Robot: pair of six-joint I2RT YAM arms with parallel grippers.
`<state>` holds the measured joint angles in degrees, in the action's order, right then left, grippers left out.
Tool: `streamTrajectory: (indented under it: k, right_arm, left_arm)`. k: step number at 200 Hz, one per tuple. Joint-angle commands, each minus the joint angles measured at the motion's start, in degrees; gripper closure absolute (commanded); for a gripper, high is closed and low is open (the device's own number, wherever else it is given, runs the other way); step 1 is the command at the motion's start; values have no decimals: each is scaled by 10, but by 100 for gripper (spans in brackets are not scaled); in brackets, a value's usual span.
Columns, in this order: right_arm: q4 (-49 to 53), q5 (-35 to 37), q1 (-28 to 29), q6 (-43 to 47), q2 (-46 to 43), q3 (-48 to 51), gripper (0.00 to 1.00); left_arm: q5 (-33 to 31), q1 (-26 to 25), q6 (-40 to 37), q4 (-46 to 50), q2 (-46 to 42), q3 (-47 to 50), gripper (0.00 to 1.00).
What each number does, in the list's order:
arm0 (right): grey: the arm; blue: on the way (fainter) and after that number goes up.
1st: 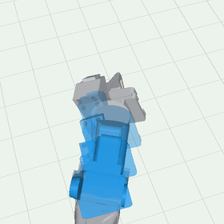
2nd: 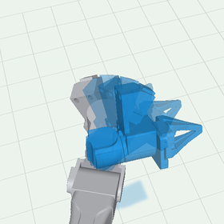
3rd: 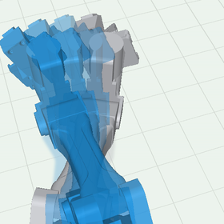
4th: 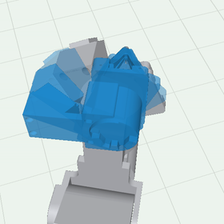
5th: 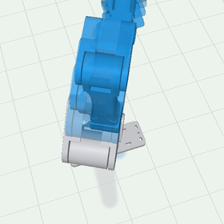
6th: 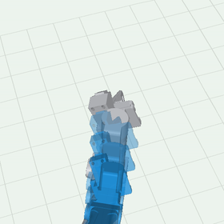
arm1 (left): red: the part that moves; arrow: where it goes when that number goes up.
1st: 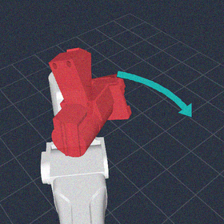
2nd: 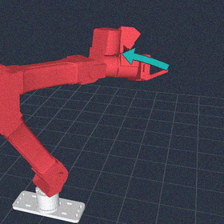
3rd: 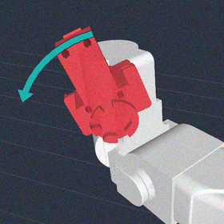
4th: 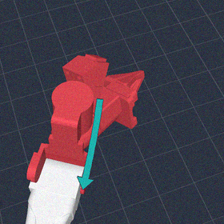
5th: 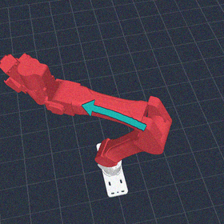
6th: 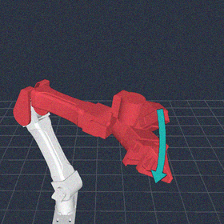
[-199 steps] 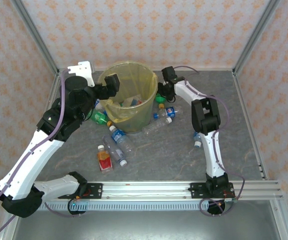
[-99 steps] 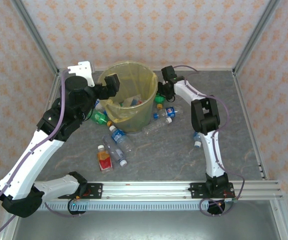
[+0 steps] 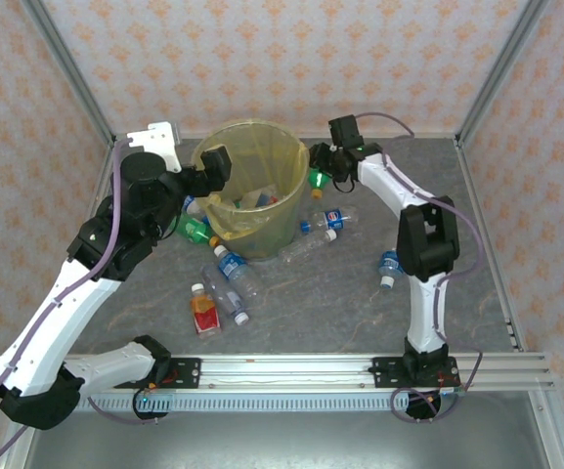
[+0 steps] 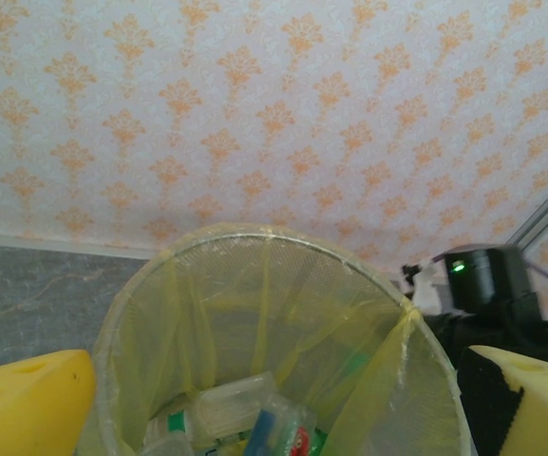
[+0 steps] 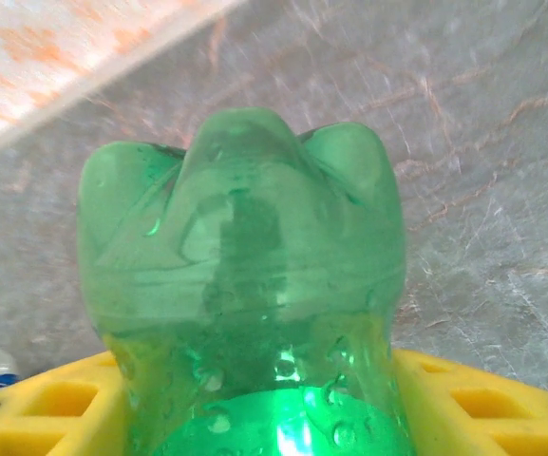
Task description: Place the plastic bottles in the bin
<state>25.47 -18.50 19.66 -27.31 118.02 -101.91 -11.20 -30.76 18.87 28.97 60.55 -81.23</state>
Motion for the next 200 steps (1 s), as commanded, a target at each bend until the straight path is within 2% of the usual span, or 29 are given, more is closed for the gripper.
streamTrajectory:
  k: [1,39,84,120,157,200]
  right_arm:
    - [-30,32,-4,-16,-71,28,41]
    - [-28,58,-5,-18,-150,51,41]
    - [-33,83,-2,-11,-234,62,42]
    - [-55,97,23,9,-280,58,43]
    - [-66,108,75,45,-284,24,43]
    - [-69,92,139,72,-235,-37,43]
  left_arm:
    - [1,-5,-14,-14,-7,18,1]
    - [24,-5,-17,-23,9,17,1]
    - [12,-5,-12,-32,29,21,1]
    - [26,-5,-9,-54,36,27,1]
    - [26,-4,-4,-47,50,17,1]
    - [15,-5,-1,-46,40,21,1]
